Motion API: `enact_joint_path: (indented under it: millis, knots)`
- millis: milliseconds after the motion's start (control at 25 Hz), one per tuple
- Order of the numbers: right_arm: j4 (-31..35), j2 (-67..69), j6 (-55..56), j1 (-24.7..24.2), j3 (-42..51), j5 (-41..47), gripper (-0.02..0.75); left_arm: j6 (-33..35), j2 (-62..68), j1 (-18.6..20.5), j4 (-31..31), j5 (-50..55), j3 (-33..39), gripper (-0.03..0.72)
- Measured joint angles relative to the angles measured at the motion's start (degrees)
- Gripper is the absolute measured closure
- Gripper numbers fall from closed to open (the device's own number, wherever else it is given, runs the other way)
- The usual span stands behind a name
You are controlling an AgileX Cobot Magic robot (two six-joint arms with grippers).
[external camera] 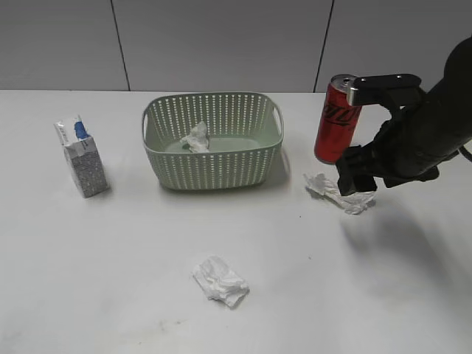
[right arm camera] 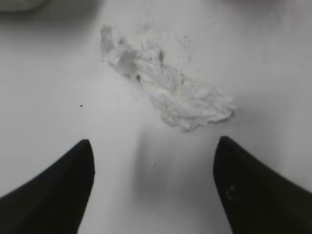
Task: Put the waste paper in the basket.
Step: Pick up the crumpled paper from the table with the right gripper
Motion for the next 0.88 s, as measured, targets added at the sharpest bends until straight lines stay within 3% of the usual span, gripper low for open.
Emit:
enact_joint_path:
  millis: [160,480,880]
  knots:
    - [1.16,3.46,-6.85,-0.13,0.00,-7.31,0.165,0.05,0.00,0.00,0.01,0.00,0.00,0.097]
    - [1.11,10.45,-8.70,-0.13,0.00,-22.49,0.165,0.00,0.00,0.00,0.01,0.00,0.00,0.097]
    - [1.20,16.26,-8.70,-0.13,-0.20,-20.74,0.174,0.02,0.00,0.00,0.06,0.00,0.00,0.097]
